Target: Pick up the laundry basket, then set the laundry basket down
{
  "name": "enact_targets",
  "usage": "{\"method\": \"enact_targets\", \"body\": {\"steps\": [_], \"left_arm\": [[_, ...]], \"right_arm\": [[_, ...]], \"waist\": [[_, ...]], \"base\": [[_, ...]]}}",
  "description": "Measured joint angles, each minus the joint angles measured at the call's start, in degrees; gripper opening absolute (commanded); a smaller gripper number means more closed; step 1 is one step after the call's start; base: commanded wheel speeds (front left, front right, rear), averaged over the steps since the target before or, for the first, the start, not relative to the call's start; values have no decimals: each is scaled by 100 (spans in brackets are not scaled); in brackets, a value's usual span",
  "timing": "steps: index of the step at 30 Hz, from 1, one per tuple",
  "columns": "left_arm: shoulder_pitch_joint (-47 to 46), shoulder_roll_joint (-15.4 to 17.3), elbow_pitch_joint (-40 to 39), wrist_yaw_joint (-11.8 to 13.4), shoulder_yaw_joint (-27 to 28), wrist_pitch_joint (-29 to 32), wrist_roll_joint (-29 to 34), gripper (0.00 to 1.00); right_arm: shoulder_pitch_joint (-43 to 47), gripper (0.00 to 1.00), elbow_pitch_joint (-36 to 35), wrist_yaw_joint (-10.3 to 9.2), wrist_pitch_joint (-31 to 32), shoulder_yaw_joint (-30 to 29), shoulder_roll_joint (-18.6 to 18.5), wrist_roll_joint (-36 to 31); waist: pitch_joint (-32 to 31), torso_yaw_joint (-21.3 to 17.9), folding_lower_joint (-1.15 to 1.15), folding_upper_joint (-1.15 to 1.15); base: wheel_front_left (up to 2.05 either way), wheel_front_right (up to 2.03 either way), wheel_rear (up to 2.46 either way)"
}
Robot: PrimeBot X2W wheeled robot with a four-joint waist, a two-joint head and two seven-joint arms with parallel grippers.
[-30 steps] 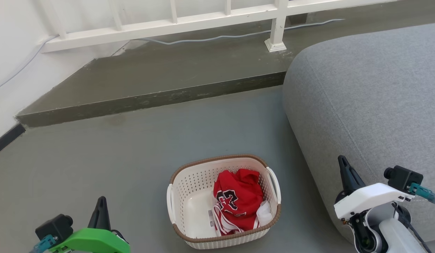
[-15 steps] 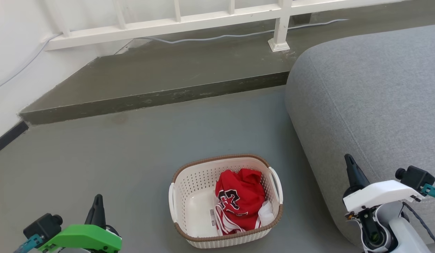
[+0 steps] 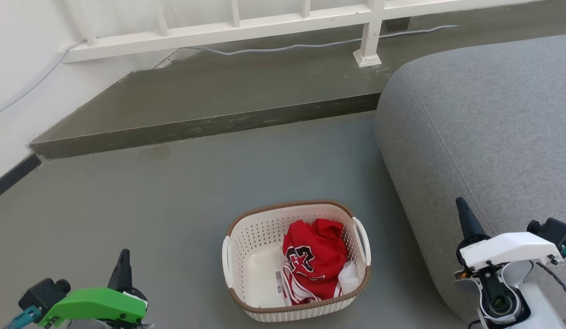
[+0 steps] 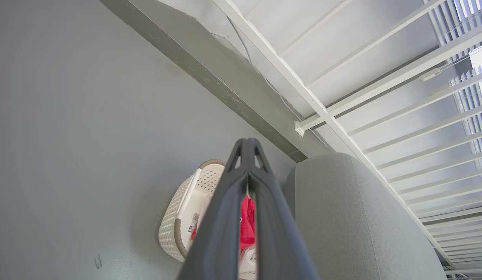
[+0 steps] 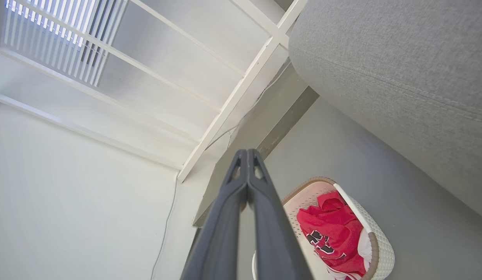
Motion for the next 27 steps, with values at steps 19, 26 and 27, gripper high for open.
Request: {"method": "enact_targets", "body": {"steps": [19, 26, 27], "left_arm": [[-138, -5, 38, -224, 255, 350, -1215, 0], [-232, -9, 57, -322, 355, 457, -1701, 0], [-237, -9, 59, -323, 370, 492, -1774, 0]], "right_arm": [[-9, 0, -30, 202, 334, -464, 113, 1180], [-13, 0, -43, 254, 459, -636, 166, 1599], [-13, 0, -45, 268, 464, -664, 174, 1658]], "waist": [[16, 88, 0, 0], [22, 121, 0, 0], [23, 125, 0, 0]], "base": [[0, 0, 0], [0, 0, 0], [0, 0, 0]]}}
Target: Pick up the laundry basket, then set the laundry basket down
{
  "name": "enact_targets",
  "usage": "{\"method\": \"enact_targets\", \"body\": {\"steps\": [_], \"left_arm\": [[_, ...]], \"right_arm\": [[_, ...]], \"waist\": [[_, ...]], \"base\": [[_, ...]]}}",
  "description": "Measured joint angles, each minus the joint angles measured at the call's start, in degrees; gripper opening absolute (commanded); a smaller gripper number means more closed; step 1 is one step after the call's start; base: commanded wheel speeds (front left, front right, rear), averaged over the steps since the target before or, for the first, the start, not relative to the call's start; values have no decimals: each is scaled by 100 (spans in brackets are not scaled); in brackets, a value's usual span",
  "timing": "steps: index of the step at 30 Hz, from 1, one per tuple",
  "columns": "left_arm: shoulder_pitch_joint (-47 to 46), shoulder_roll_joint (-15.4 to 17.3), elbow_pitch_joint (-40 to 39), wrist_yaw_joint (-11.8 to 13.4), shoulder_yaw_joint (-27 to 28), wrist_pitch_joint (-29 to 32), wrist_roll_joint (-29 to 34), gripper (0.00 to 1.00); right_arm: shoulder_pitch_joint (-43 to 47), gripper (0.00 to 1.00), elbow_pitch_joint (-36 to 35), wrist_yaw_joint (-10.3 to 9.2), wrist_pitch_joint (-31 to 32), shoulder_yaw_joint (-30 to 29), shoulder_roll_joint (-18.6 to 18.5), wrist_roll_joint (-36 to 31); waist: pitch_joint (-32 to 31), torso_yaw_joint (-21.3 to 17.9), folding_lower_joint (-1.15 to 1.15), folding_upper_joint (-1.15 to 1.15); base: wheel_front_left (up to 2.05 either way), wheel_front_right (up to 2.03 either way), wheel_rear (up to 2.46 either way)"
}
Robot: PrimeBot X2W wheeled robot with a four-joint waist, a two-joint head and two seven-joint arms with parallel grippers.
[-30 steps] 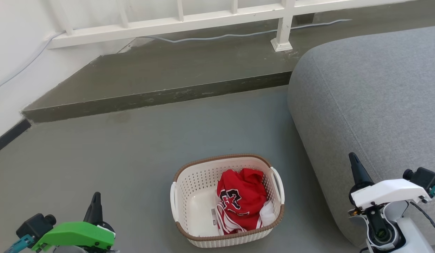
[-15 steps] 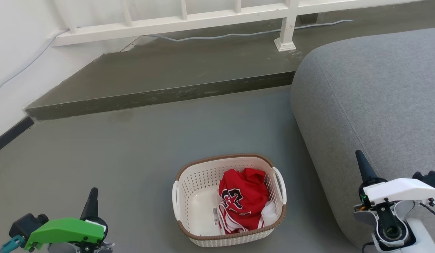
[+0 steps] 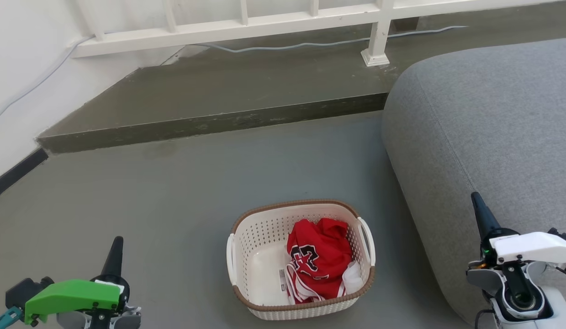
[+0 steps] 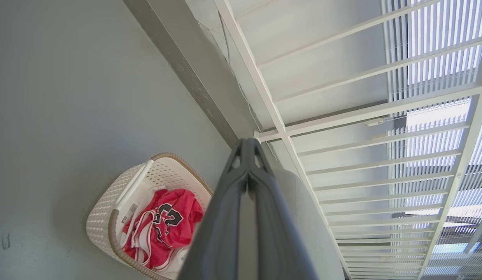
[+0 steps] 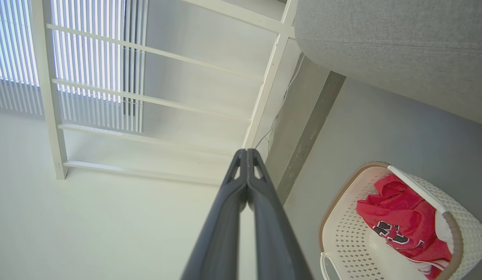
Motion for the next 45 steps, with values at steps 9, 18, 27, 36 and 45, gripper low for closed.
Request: {"method": "enact_targets", "body": {"steps": [9, 18, 27, 36, 45], "left_arm": [[-27, -7, 27, -102, 99, 151, -486, 0], [-179, -19, 56, -301, 305, 403, -1488, 0], [-194, -20, 58, -328, 366, 457, -1729, 0], [-198, -20, 58, -328, 366, 457, -1729, 0], [-200, -20, 57, -328, 366, 457, -1729, 0]], "right_arm": [[-4, 0, -13, 82, 147, -197, 60, 515], [-13, 0, -53, 235, 402, -571, 153, 1423], [-29, 0, -69, 236, 452, -656, 176, 1633], [-30, 0, -70, 236, 453, -658, 177, 1633], [-30, 0, -73, 236, 453, -660, 178, 1633]], "waist": [[7, 37, 0, 0], [20, 107, 0, 0], [23, 119, 0, 0], [23, 119, 0, 0], [23, 119, 0, 0]], "base": [[0, 0, 0], [0, 0, 0], [0, 0, 0], [0, 0, 0], [0, 0, 0]]}}
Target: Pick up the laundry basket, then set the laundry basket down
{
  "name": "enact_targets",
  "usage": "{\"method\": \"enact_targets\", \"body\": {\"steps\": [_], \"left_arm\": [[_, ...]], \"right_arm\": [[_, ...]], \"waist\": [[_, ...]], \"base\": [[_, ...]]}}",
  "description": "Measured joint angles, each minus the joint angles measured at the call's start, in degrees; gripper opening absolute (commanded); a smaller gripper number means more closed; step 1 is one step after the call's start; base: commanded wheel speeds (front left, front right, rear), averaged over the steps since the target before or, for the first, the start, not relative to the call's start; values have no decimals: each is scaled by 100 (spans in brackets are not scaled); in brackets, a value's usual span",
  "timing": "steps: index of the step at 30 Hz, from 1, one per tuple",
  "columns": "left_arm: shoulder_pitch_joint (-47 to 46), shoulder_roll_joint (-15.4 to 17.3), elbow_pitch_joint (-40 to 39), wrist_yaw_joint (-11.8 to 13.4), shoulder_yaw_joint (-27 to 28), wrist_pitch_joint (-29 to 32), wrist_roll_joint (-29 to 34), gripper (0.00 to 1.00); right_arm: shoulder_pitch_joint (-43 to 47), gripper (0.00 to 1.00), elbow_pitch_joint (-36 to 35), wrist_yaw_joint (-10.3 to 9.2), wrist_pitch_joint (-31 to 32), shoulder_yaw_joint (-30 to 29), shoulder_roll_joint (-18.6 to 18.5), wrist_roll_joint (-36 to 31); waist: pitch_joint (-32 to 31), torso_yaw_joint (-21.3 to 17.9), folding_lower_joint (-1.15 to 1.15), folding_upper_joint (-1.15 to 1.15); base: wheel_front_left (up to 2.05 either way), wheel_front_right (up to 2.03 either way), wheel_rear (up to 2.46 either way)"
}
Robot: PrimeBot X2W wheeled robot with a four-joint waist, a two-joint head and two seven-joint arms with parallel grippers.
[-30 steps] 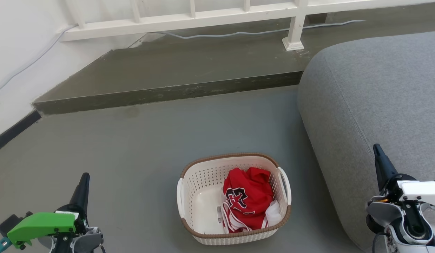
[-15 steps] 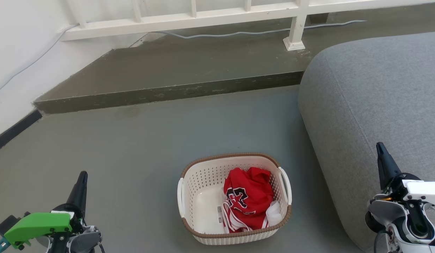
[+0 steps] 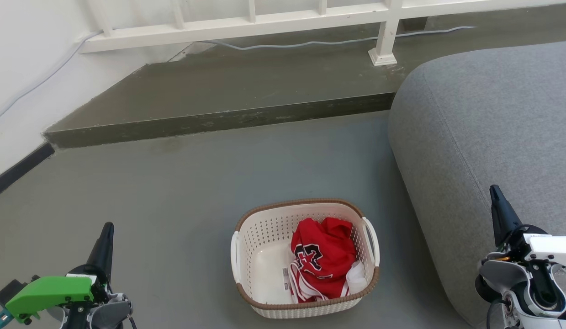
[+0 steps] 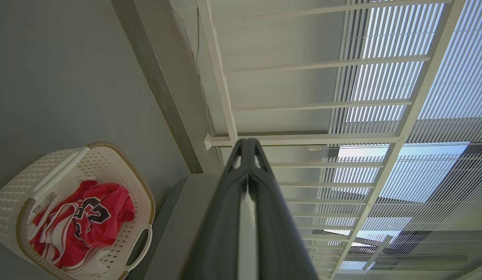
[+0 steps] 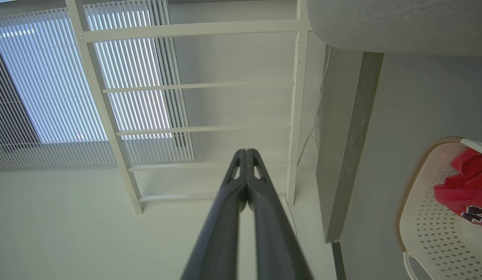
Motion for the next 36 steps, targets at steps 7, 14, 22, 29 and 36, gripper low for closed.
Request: {"method": "enact_targets", "body": {"steps": [7, 14, 22, 29, 36], "left_arm": [[-1, 0, 0, 0, 0, 0, 0, 0], [-1, 0, 0, 0, 0, 0, 0, 0], [-1, -1, -1, -1, 0, 0, 0, 0], [-1, -1, -1, -1, 0, 0, 0, 0], [-1, -1, -2, -1, 0, 0, 0, 0]], "right_arm": [[0, 0, -1, 0, 0, 0, 0, 0], [-1, 0, -2, 0, 0, -1, 1, 0], [-1, 0, -3, 0, 0, -2, 1, 0], [-1, 0, -5, 0, 0, -3, 1, 0], [-1, 0, -7, 0, 0, -4, 1, 0]], "waist": [[0, 0, 0, 0], [0, 0, 0, 0], [0, 0, 0, 0], [1, 0, 0, 0], [1, 0, 0, 0]], "base": [[0, 0, 0], [0, 0, 0], [0, 0, 0], [0, 0, 0], [0, 0, 0]]}}
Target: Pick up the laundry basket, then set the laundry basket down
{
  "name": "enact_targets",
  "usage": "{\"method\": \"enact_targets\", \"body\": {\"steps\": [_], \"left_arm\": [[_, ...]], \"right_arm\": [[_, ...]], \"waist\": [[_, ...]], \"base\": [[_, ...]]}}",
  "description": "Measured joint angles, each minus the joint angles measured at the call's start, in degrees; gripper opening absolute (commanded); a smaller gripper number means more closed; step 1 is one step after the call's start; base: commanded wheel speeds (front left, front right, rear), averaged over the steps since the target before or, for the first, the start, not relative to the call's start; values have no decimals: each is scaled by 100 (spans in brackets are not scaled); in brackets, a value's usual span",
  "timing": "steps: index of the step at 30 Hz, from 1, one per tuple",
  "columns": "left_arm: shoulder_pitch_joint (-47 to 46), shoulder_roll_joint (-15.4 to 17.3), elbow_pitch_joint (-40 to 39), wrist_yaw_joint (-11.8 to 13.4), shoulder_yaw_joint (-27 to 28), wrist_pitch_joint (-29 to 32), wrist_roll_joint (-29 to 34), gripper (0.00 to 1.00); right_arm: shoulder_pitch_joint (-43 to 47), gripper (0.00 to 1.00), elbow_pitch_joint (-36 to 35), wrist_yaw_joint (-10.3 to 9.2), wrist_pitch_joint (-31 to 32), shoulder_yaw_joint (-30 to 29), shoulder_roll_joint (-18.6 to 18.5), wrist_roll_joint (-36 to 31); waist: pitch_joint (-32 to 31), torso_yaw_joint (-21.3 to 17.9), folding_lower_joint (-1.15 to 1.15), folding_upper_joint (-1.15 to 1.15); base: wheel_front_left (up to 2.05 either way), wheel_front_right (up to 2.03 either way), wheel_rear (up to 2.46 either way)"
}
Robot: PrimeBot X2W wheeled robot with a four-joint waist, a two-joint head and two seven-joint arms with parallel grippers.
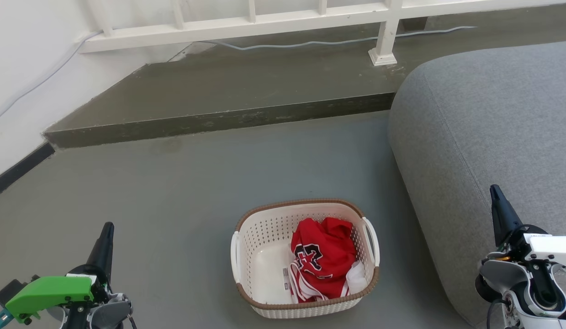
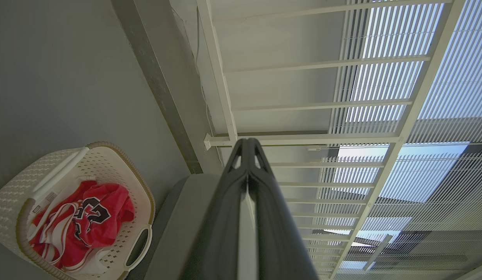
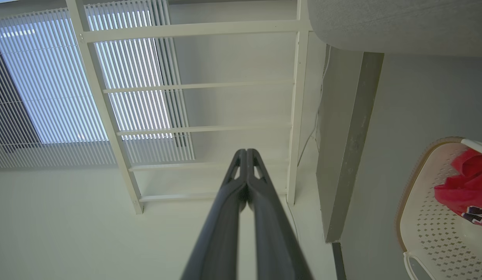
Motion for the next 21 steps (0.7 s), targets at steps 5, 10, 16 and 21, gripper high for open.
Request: {"method": "enact_targets", "body": {"steps": [5, 10, 16, 21], "left_arm": [[0, 0, 0, 0, 0, 0, 0, 0], [0, 0, 0, 0, 0, 0, 0, 0], [0, 0, 0, -1, 0, 0, 0, 0], [0, 0, -1, -15, -1, 0, 0, 0]], "right_arm": [[0, 0, -1, 0, 0, 0, 1, 0], [0, 0, -2, 0, 0, -1, 1, 0], [0, 0, -4, 0, 1, -1, 1, 0], [0, 0, -7, 0, 1, -1, 1, 0]], "waist": [[0, 0, 0, 0], [0, 0, 0, 0], [0, 0, 0, 0], [0, 0, 0, 0]], "base": [[0, 0, 0], [0, 0, 0], [0, 0, 0], [0, 0, 0]]}}
